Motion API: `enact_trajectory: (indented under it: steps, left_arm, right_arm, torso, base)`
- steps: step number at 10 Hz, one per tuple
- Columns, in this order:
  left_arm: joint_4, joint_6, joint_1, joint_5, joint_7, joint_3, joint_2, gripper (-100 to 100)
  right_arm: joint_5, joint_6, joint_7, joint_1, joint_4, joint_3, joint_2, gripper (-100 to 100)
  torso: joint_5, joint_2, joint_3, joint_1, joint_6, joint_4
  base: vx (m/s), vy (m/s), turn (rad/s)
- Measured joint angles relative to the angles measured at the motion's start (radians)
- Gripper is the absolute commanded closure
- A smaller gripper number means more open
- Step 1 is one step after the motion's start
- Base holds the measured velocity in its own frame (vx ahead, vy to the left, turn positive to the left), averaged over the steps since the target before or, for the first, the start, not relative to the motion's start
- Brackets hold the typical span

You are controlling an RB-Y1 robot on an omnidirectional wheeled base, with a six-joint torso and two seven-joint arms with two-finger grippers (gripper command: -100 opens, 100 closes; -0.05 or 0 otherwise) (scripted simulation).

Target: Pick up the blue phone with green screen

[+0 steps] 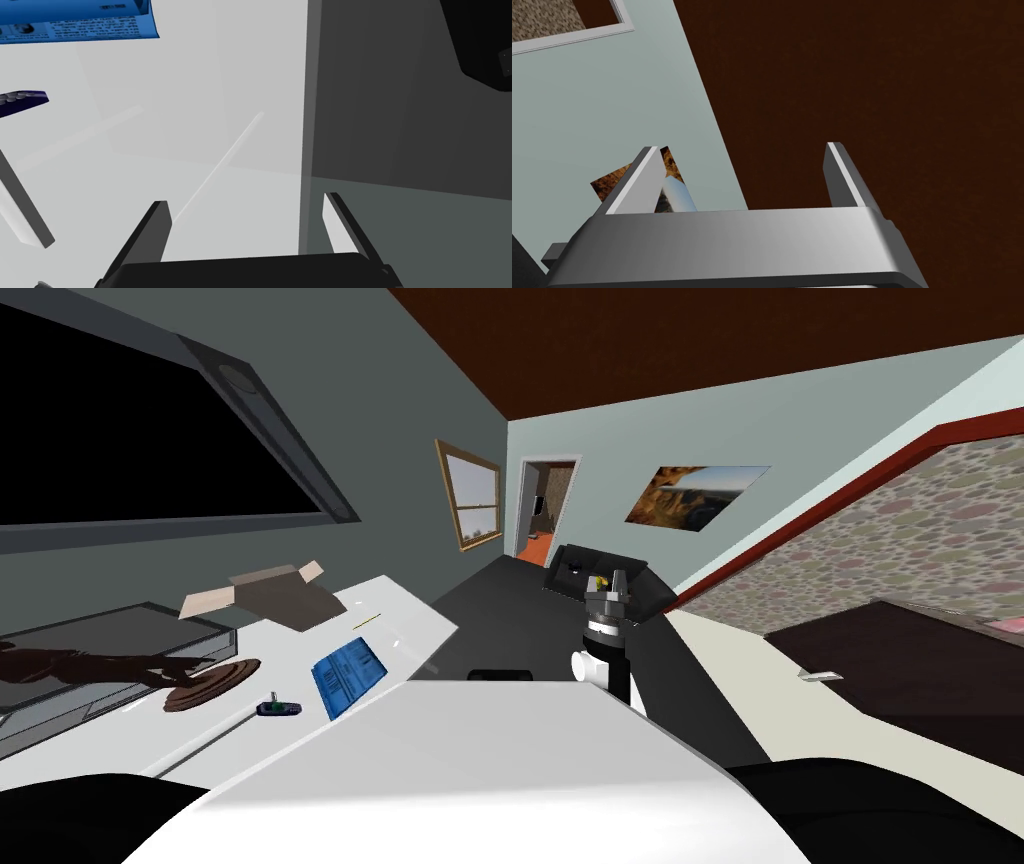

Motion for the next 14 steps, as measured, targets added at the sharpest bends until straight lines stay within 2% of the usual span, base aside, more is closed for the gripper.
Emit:
enact_trajectory:
  steps: [2, 3, 6, 7, 11, 14]
  left_arm:
    - [0.059, 0.017, -0.005, 0.043, -0.013, 0.004, 0.011, -100]
    - [0.082, 0.032, 0.0, 0.06, -0.005, 0.008, 0.017, -100]
    - [0.212, 0.087, -0.023, 0.134, -0.02, 0.026, 0.054, -100]
    - [0.203, 0.094, -0.013, 0.124, 0.001, 0.025, 0.054, -100]
    - [0.284, 0.166, -0.011, 0.176, 0.055, 0.04, 0.094, -100]
    - [0.355, 0.192, -0.022, 0.211, 0.054, 0.047, 0.103, -100]
  right_arm:
    - [0.0, 0.0, 0.0, 0.0, 0.0, 0.0, 0.0, 0]
    - [0.0, 0.0, 0.0, 0.0, 0.0, 0.0, 0.0, 0]
    - [0.0, 0.0, 0.0, 0.0, 0.0, 0.0, 0.0, 0]
    - [0.0, 0.0, 0.0, 0.0, 0.0, 0.0, 0.0, 0]
    - [0.0, 0.0, 0.0, 0.0, 0.0, 0.0, 0.0, 0]
    - [0.0, 0.0, 0.0, 0.0, 0.0, 0.0, 0.0, 0]
  torso:
    - [0.0, 0.001, 0.0, -0.001, -0.002, 0.0]
    - [0.0, 0.0, 0.0, -0.001, 0.0, 0.0]
    - [0.001, 0.0, 0.0, 0.001, -0.002, 0.0]
    - [0.0, 0.001, 0.0, -0.001, -0.002, 0.0]
    - [0.001, 0.0, 0.0, 0.001, -0.002, 0.0]
    - [0.0, 0.0, 0.0, 0.0, -0.002, 0.0]
  base:
    - [0.016, 0.023, -0.098]
    - [0.022, 0.037, -0.202]
    - [0.017, 0.042, -0.14]
    - [0.017, 0.029, -0.229]
    - [0.015, 0.048, -0.137]
    - [0.014, 0.047, -0.18]
